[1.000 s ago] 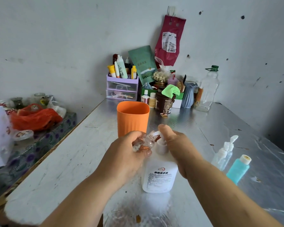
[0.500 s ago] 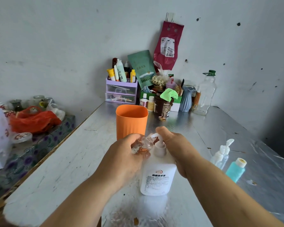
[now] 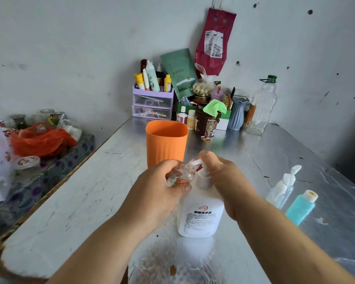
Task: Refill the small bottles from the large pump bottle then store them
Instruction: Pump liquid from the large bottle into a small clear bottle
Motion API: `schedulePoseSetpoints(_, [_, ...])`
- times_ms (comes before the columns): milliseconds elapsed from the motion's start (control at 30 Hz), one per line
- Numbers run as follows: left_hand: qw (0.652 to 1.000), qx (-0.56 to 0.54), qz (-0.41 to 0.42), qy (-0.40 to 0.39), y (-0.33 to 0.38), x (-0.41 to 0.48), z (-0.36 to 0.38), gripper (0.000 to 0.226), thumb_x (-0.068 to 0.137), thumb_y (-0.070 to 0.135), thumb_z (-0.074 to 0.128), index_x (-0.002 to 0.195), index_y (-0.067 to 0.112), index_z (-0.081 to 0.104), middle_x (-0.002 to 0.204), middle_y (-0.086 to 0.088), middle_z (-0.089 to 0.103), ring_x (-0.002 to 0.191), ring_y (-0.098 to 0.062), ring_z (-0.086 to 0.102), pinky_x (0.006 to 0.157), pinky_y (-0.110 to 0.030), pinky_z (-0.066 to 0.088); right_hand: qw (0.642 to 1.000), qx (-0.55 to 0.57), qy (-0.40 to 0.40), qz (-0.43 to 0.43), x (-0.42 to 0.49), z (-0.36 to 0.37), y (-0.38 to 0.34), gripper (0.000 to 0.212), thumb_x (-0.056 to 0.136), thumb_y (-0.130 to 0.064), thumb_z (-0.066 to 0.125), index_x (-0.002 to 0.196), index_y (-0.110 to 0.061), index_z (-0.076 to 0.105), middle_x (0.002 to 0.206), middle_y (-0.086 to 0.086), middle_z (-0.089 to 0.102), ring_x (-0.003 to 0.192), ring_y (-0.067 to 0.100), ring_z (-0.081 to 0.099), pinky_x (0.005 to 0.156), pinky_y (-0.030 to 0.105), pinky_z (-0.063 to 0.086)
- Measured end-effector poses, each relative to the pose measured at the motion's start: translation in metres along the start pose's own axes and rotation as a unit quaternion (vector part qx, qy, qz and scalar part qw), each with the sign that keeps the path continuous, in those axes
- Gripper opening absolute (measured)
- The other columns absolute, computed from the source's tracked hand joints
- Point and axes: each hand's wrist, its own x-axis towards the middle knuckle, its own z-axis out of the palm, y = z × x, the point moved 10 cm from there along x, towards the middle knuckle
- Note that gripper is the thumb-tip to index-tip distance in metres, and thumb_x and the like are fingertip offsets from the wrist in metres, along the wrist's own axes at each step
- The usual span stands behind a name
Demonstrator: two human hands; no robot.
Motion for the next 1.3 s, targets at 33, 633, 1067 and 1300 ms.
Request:
schedulePoseSetpoints(33, [1.0,0.004,-0.003,-0.001,-0.002,0.001,0.001,0.034,0.083,0.029,0.075,0.112,0.041,0.061,0.105,0.02,0.067,0.096,-0.002,0.063,0.085,-0.036,0.055,1.0,0.006,-0.001,0.001,0.0,0.0,0.002,0.026,0.089,-0.035,0.052,0.071,-0.018,0.059,0.053,-0.003,0.061,0.047,0.012,0.057,0.047,0.017,0.045])
schedulePoseSetpoints(633, [1.0,0.009,0.007,0.0,0.007,0.0,-0.003,0.034,0.083,0.031,0.075,0.112,0.043,0.061,0.106,0.021,0.067,0.096,0.002,0.062,0.086,-0.034,0.054,1.0,0.007,0.01,0.025,-0.006,0.0,-0.005,0.029,0.085,-0.039,0.054,0.067,-0.018,0.058,0.058,0.002,0.06,0.059,0.02,0.054,0.063,0.029,0.044])
schedulePoseSetpoints(1067, [1.0,0.009,-0.001,-0.007,-0.005,0.004,0.002,0.034,0.082,0.028,0.076,0.112,0.038,0.063,0.104,0.017,0.068,0.097,-0.003,0.063,0.086,-0.038,0.054,0.999,0.041,0.013,0.018,-0.006,0.003,0.008,0.024,0.089,-0.037,0.054,0.084,-0.015,0.063,0.065,0.002,0.066,0.054,0.015,0.061,0.046,0.018,0.048])
schedulePoseSetpoints(1300, [1.0,0.015,-0.001,-0.008,0.003,-0.001,0.001,0.034,0.084,0.029,0.074,0.115,0.037,0.062,0.107,0.017,0.068,0.097,-0.005,0.064,0.086,-0.038,0.055,0.999,0.004,0.014,0.037,-0.009,-0.001,-0.001,0.029,0.086,-0.044,0.055,0.073,-0.018,0.06,0.062,0.002,0.063,0.056,0.019,0.058,0.059,0.026,0.046])
